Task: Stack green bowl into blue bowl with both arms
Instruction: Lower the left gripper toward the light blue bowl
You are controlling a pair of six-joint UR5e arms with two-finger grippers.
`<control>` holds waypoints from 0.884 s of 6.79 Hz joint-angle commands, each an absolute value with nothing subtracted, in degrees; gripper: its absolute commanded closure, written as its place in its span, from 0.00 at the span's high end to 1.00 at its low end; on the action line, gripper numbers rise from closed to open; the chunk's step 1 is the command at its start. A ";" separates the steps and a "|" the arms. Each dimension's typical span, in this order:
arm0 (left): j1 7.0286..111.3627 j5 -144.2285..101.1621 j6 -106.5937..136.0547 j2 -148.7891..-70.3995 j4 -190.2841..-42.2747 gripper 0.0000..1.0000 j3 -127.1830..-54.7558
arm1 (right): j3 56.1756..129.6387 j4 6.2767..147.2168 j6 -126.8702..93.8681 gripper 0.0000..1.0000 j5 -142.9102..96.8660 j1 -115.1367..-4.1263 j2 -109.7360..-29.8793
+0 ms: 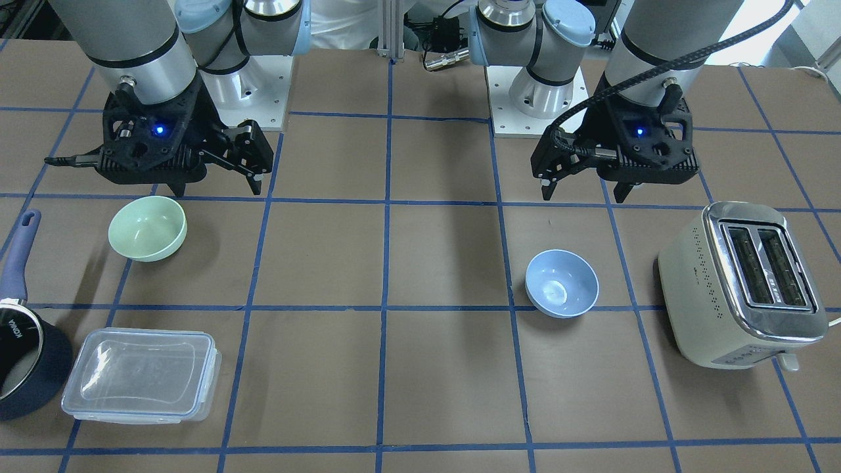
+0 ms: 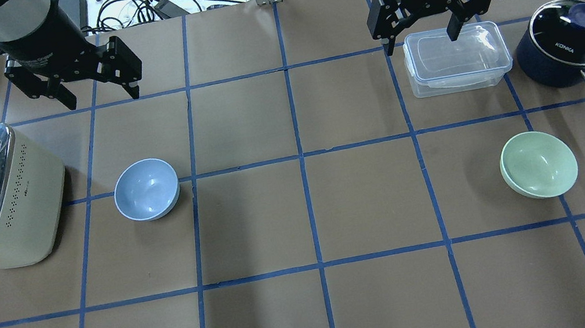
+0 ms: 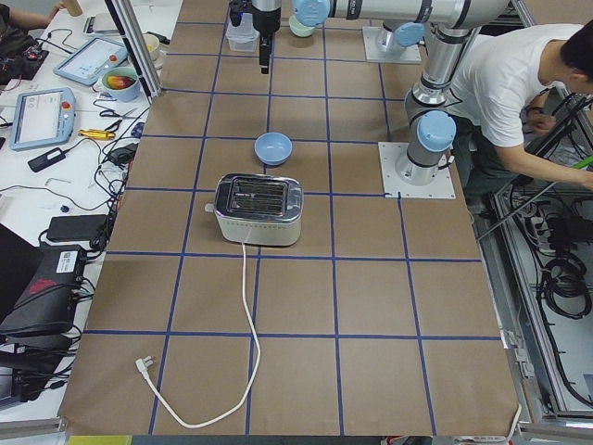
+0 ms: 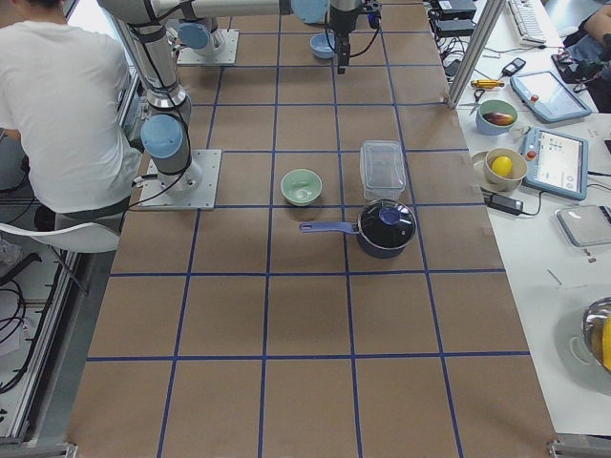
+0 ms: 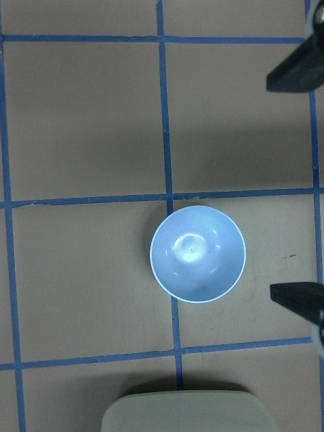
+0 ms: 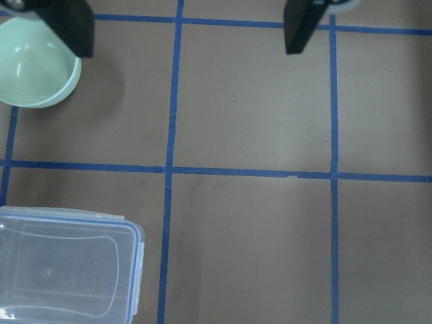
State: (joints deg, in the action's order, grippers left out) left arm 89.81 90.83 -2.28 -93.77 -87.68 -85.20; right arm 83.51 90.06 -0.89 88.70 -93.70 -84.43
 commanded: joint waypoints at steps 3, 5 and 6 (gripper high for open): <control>89.91 90.88 -2.29 -93.78 -87.63 1.00 -85.52 | 83.58 89.74 -1.14 1.00 88.77 -93.69 -84.38; 90.26 90.88 -2.29 -93.69 -87.63 1.00 -85.87 | 83.50 89.65 -1.14 1.00 88.77 -93.69 -84.46; 90.26 90.88 -2.29 -93.69 -87.37 1.00 -86.04 | 83.50 89.47 -1.14 1.00 88.86 -93.69 -84.46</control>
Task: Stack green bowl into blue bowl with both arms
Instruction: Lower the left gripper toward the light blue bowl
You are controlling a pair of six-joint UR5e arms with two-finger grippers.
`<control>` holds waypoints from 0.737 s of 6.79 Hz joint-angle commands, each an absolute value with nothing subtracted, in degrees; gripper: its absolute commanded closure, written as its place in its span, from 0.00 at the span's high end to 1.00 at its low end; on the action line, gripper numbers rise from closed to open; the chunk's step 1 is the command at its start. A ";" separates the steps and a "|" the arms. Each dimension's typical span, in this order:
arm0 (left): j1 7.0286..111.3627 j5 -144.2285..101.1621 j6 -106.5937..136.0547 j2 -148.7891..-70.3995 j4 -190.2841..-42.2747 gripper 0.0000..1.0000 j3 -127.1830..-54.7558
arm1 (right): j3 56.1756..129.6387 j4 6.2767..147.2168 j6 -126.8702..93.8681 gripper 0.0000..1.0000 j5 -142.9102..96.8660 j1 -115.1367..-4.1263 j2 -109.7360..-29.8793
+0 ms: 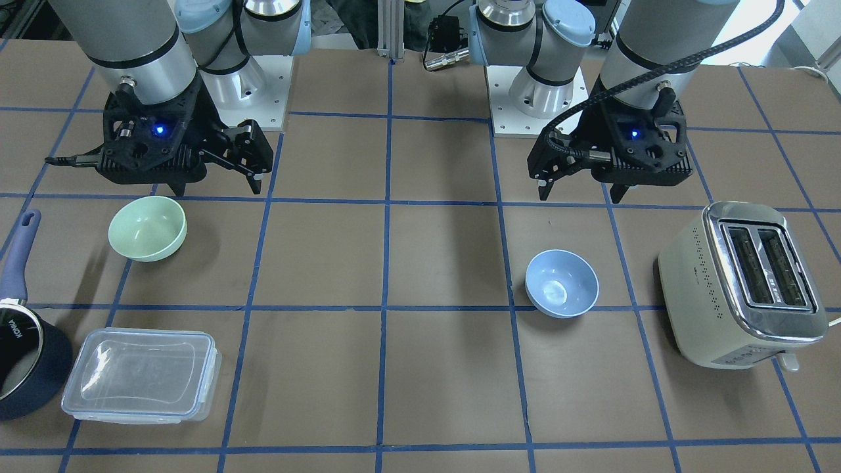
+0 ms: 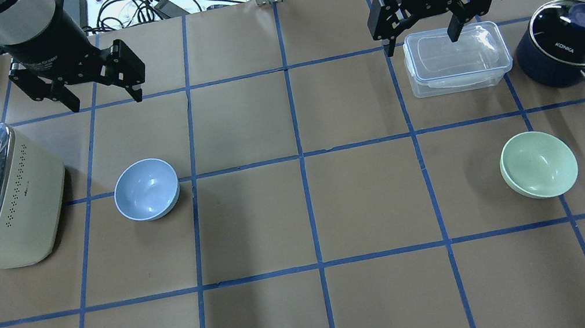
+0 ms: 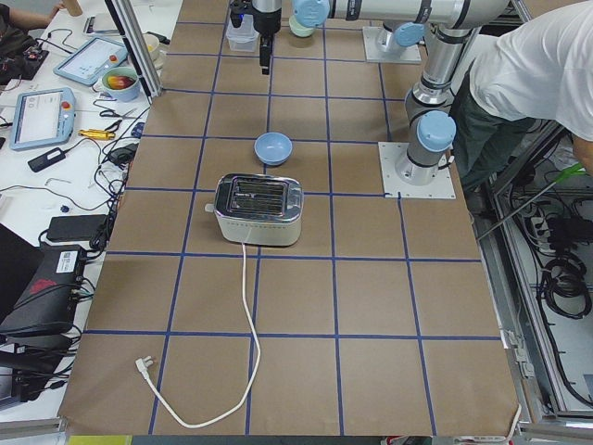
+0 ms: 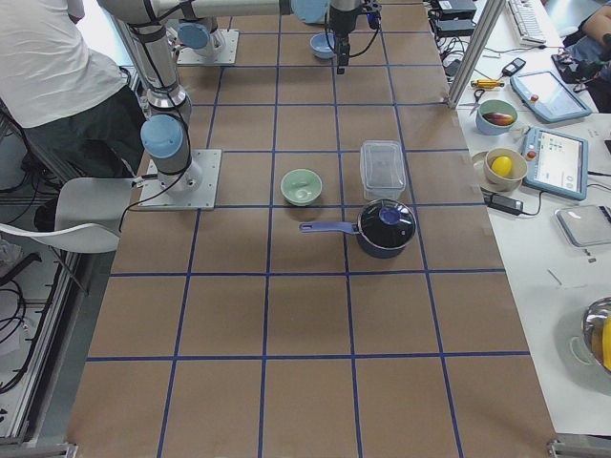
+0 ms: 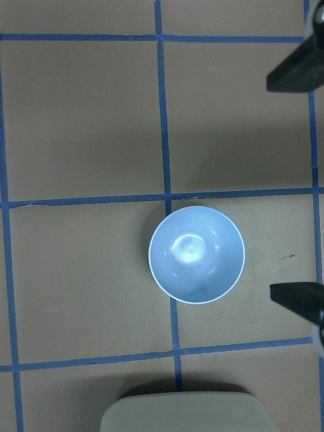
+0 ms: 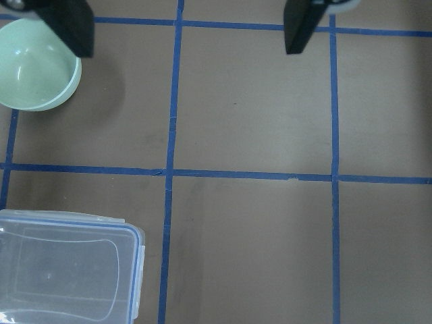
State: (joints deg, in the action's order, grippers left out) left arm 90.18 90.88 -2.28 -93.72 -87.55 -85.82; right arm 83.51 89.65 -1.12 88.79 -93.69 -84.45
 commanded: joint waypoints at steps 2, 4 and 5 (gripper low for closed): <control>90.26 90.97 -2.20 -94.48 -86.75 1.00 -86.31 | 83.50 89.39 -1.14 1.00 88.86 -93.69 -84.46; 90.44 91.05 -2.02 -94.40 -86.75 1.00 -88.22 | 83.50 89.38 -1.14 1.00 88.86 -93.69 -84.38; 90.53 90.97 -2.02 -94.39 -83.70 1.00 -90.50 | 83.50 89.38 -1.14 1.00 88.94 -93.69 -84.38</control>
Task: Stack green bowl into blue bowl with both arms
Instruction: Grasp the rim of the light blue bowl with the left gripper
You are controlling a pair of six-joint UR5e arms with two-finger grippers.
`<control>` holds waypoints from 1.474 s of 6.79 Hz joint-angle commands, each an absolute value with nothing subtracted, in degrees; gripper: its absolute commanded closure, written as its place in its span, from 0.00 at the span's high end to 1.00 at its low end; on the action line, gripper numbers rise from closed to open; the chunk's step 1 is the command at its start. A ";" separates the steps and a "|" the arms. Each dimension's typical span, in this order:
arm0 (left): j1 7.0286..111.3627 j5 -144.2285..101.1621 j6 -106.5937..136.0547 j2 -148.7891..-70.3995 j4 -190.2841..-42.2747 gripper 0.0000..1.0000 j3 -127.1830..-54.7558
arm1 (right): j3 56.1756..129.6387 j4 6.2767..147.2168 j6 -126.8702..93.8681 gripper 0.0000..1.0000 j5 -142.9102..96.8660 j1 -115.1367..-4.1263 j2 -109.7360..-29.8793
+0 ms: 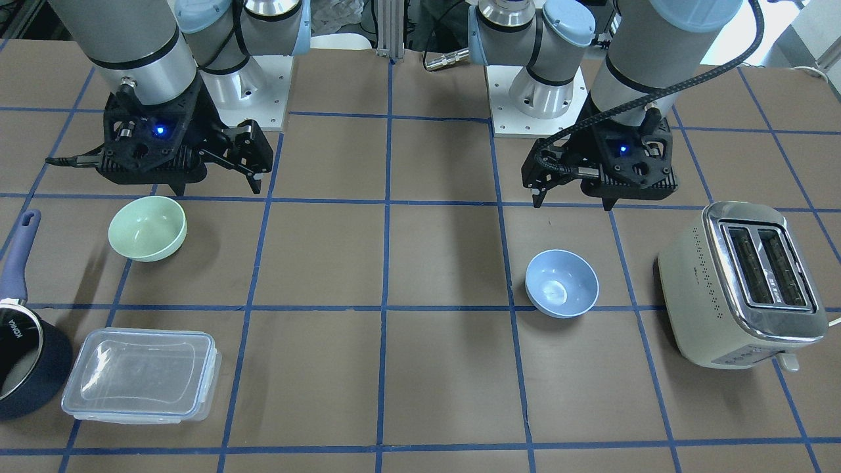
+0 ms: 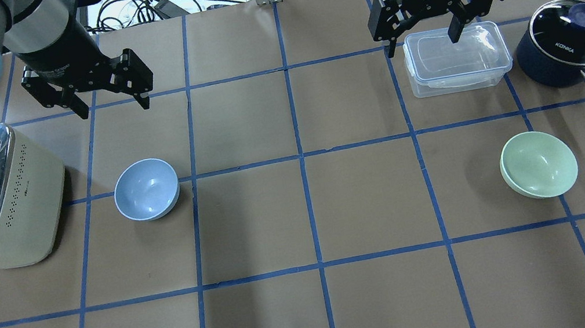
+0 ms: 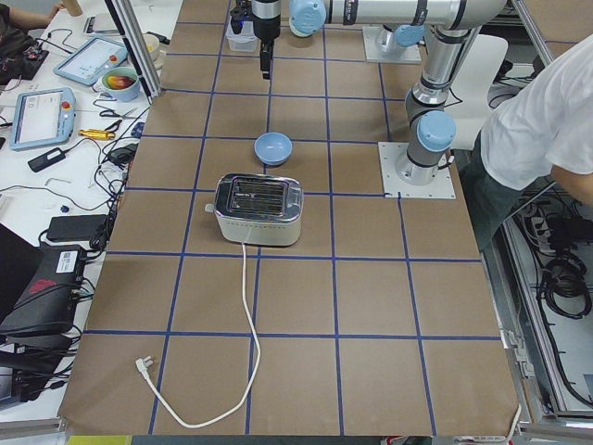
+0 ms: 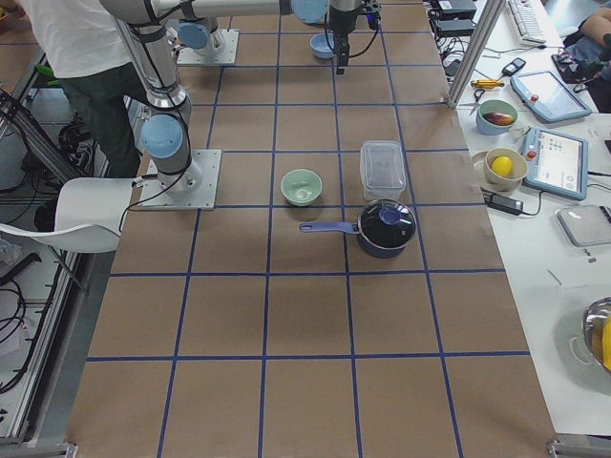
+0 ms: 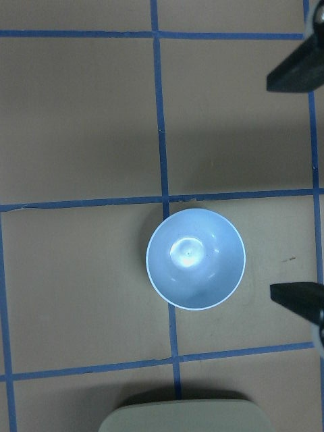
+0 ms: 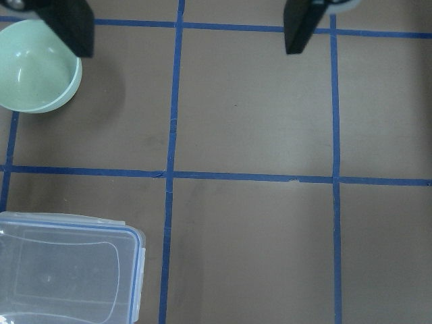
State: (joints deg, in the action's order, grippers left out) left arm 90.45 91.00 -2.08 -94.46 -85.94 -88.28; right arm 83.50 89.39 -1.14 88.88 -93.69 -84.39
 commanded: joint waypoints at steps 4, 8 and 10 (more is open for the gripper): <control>90.88 90.96 -2.72 -100.62 -61.10 1.00 -107.19 | 83.58 89.21 -1.23 1.00 89.03 -93.69 -84.38; 90.79 91.67 -2.38 -111.95 -46.70 0.87 -111.36 | 83.67 89.12 -1.23 1.00 89.12 -93.69 -84.38; 90.09 92.11 -2.39 -112.06 -47.19 0.00 -111.97 | 83.67 89.12 -1.23 1.00 89.12 -93.69 -84.38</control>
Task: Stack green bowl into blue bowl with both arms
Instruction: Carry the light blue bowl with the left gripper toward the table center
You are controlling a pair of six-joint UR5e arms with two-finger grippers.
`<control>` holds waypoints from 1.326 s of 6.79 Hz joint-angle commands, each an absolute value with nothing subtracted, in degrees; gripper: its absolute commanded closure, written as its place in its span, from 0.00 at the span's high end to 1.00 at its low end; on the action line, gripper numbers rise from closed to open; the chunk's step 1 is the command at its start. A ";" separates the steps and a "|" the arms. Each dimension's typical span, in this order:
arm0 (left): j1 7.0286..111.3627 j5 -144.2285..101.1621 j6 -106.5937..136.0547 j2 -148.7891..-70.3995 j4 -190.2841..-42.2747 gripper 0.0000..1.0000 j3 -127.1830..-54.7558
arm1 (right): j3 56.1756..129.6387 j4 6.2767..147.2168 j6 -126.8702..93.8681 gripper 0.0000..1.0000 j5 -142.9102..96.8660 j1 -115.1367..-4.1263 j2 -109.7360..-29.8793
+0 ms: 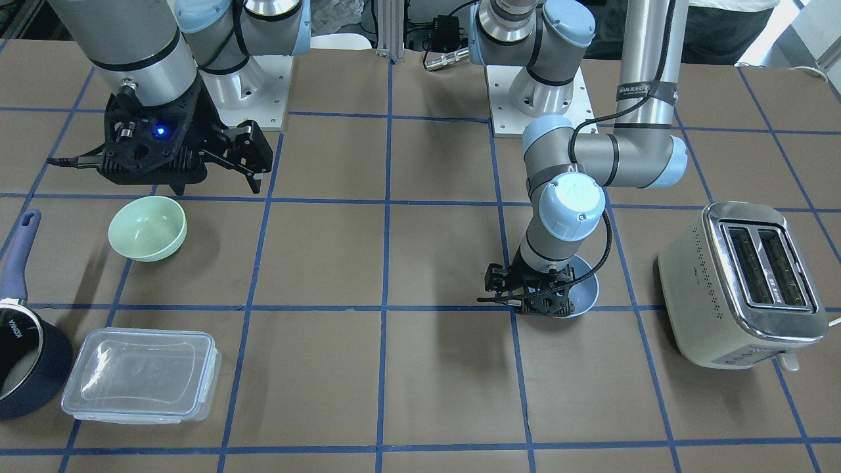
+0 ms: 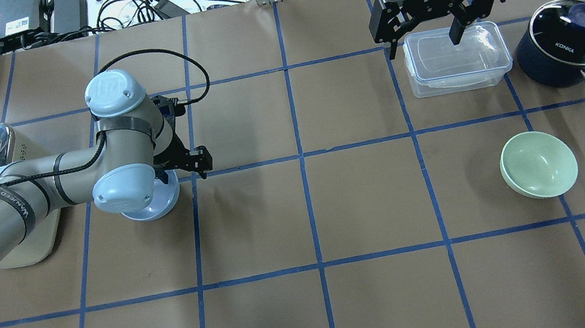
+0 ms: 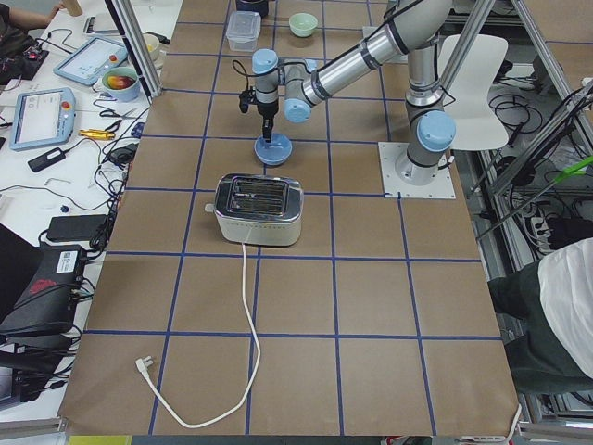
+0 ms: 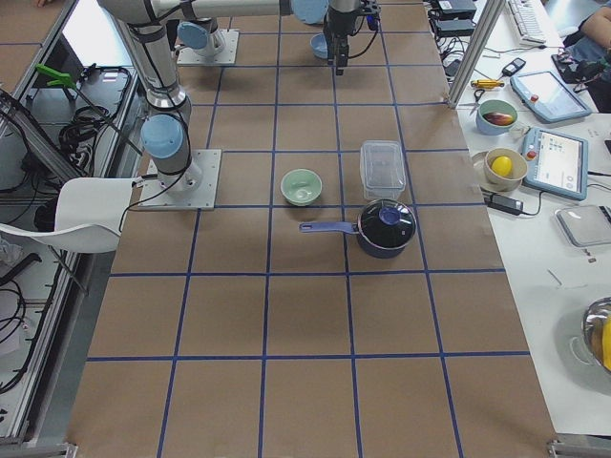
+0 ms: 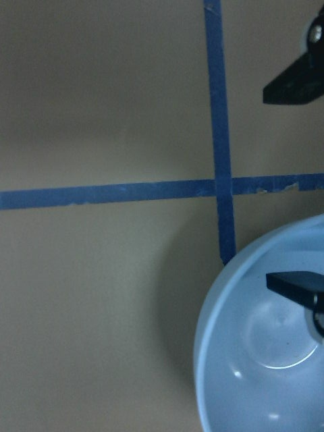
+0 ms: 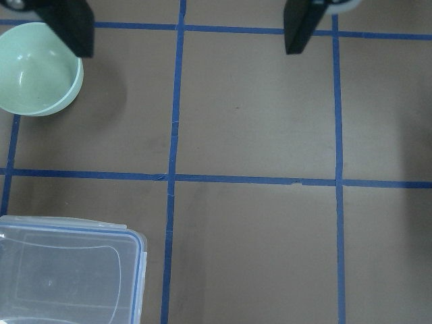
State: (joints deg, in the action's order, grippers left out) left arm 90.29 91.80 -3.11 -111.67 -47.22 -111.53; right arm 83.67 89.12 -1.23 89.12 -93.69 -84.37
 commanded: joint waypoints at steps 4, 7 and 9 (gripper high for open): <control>92.27 91.41 4.80 -112.32 -47.55 0.00 -110.40 | 83.67 89.12 -1.23 1.00 89.12 -93.69 -84.38; 104.28 84.83 19.91 -114.34 -62.35 0.00 -94.09 | 83.76 89.12 -1.14 1.00 89.21 -93.69 -84.38; 114.13 84.99 28.79 -118.02 -59.27 0.00 -92.55 | 83.76 89.12 -1.05 1.00 89.21 -93.60 -84.29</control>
State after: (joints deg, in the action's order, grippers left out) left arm 109.01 85.08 23.91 -115.90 -60.81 -93.69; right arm 83.75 89.12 -1.09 89.20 -93.67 -84.36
